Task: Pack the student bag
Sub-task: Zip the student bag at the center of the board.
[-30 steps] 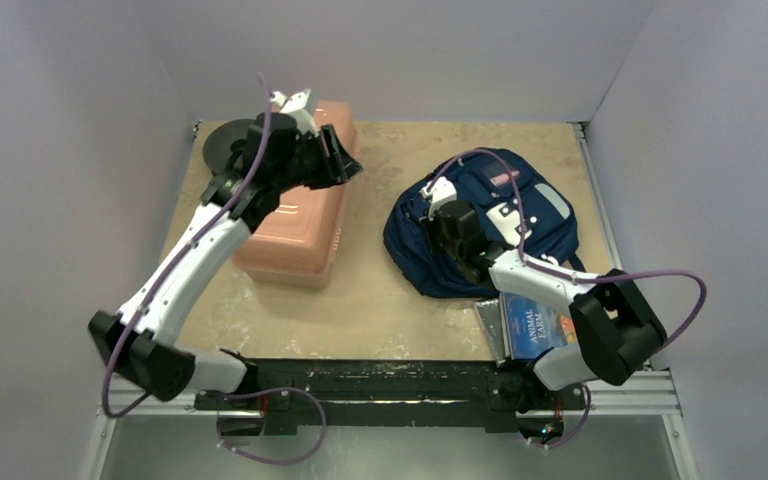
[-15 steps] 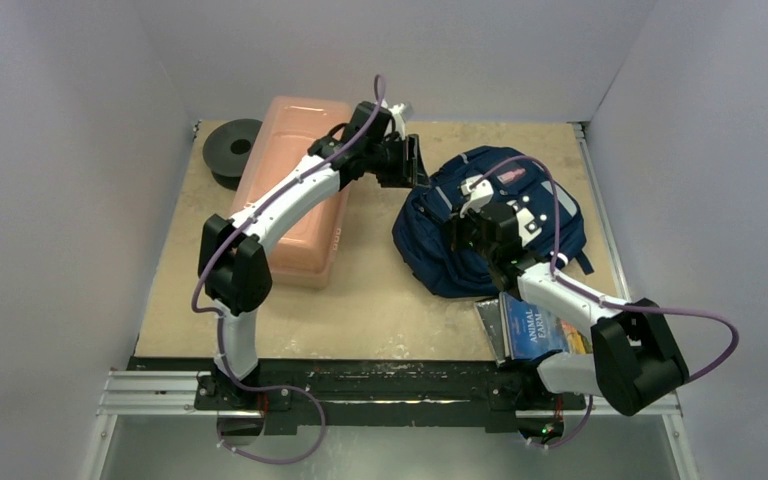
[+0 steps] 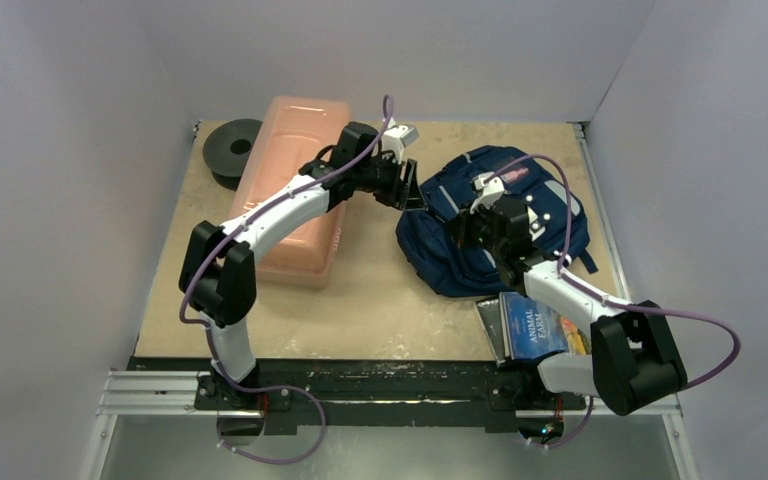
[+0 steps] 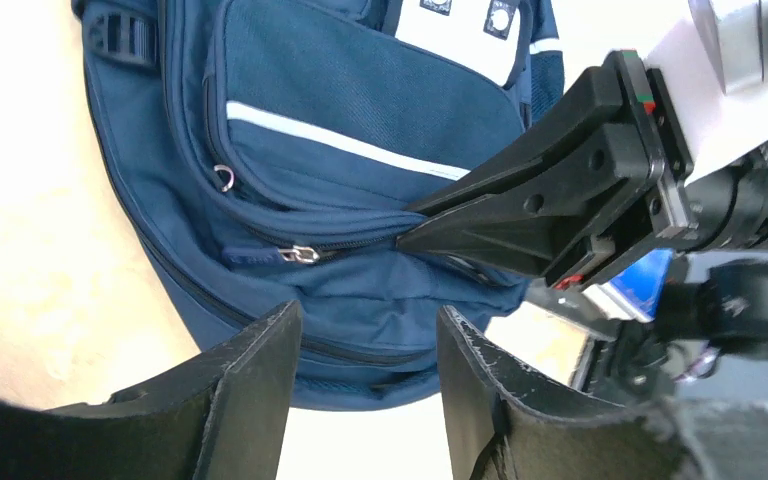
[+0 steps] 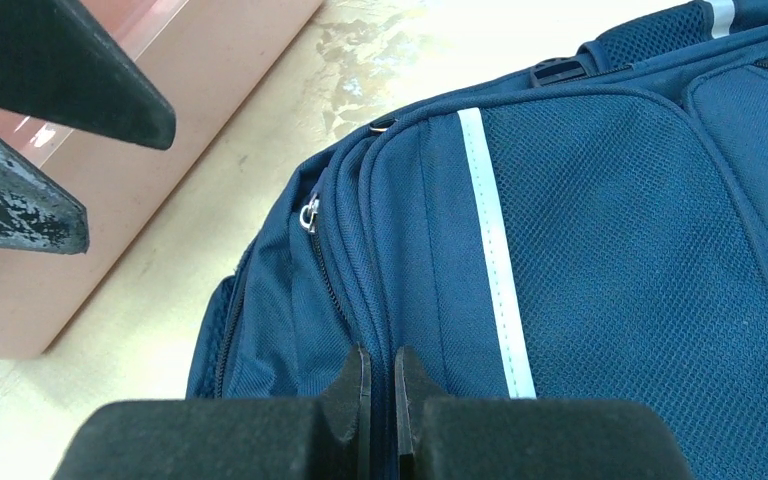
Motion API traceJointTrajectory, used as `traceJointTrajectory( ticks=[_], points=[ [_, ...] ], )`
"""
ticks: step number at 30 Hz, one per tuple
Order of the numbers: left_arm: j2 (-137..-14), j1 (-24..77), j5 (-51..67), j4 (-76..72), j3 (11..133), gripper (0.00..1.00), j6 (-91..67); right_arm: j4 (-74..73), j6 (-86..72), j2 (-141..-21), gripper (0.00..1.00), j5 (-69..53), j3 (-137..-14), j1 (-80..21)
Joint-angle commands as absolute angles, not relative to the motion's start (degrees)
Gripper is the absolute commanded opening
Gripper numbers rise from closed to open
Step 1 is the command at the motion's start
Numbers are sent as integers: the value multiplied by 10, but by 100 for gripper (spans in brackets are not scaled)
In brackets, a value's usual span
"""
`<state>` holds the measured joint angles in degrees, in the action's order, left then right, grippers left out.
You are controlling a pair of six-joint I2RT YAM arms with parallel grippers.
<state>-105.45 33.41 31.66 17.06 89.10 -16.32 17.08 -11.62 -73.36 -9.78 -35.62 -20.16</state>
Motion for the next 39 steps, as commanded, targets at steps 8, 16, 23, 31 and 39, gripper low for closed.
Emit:
traceJointTrajectory(
  ticks=[8, 16, 23, 31, 39],
  points=[
    [-1164, 316, 426, 203, 983, 52, 38, 209, -129, -696, 0, -146, -372, -190],
    [-1202, 317, 490, 202, 1001, 47, 46, 212, -132, -698, 0, -157, -373, -182],
    [-1195, 319, 501, 189, 996, 21, 37, 215, -133, -706, 0, -164, -375, -180],
    [-1202, 318, 463, 201, 1019, 39, 31, 213, -133, -703, 0, -170, -375, -178],
    [-1228, 325, 444, 196, 1048, 53, 35, 213, -131, -707, 0, -177, -376, -177]
  ],
)
